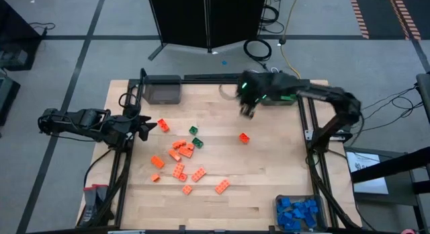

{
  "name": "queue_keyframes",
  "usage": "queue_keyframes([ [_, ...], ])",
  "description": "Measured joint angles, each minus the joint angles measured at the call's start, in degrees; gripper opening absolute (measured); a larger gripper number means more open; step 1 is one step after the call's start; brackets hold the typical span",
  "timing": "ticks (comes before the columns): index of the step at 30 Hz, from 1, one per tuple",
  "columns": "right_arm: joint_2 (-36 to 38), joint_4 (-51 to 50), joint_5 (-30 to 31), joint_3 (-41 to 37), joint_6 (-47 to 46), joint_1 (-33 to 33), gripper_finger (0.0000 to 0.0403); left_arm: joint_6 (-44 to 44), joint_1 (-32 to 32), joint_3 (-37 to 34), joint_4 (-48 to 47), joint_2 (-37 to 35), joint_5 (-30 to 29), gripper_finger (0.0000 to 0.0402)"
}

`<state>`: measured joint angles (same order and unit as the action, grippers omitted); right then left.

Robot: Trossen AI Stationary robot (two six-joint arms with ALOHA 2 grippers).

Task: Sort blocks
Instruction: Put the green game piece into the top right black bin

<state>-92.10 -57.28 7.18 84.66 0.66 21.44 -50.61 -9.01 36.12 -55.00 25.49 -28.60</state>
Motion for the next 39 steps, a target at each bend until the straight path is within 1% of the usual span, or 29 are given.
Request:
queue_keyframes([
  [3, 3.2, -4.7, 6.7, 0.0, -2.7, 7.4, 0.0072, 0.0, 0.0, 0.0, 0.0, 0.0, 0.0, 0.0244],
  [5, 4.4, -5.5, 8.5, 0.0, -4.3, 12.0, 0.0072, 0.0, 0.0, 0.0, 0.0, 0.0, -0.1, 0.0244],
  [9, 4.0, -5.7, 8.1, 0.0, -7.6, 19.3, 0.0072, 0.0, 0.0, 0.0, 0.0, 0.0, -0.4, 0.0244],
  [14, 1.2, -5.9, 7.8, 0.0, -11.1, 25.0, 0.0072, -0.1, 0.0, 0.0, 0.0, 0.0, -0.4, 0.0244],
  [19, -3.5, -8.0, 7.7, -0.1, -13.7, 28.7, 0.0072, -0.1, 0.0, 0.0, 0.0, 0.0, -0.3, 0.0244],
  [22, -6.5, -10.9, 7.6, -0.1, -13.6, 29.6, 0.0072, -1.6, 0.0, 0.0, 0.0, 0.0, -0.3, 0.0244],
  [27, -10.3, -14.6, 7.6, -0.1, -13.2, 30.0, 0.0072, -1.5, 0.0, 0.0, 0.0, 0.0, -0.3, 0.0244],
  [31, -11.2, -15.4, 7.7, -1.0, -13.1, 30.5, 0.0072, -1.5, 0.0, 0.0, -0.2, 0.0, -0.3, 0.0244],
  [37, -10.6, -15.6, 7.4, -5.4, -14.6, 32.6, 0.0072, -1.5, 0.0, 0.0, -0.4, 0.0, -0.3, 0.0244],
  [39, -10.5, -15.2, 5.8, -6.9, -15.0, 33.4, 0.0072, -1.5, 0.0, 0.0, -1.1, 0.0, -0.3, 0.0244],
])
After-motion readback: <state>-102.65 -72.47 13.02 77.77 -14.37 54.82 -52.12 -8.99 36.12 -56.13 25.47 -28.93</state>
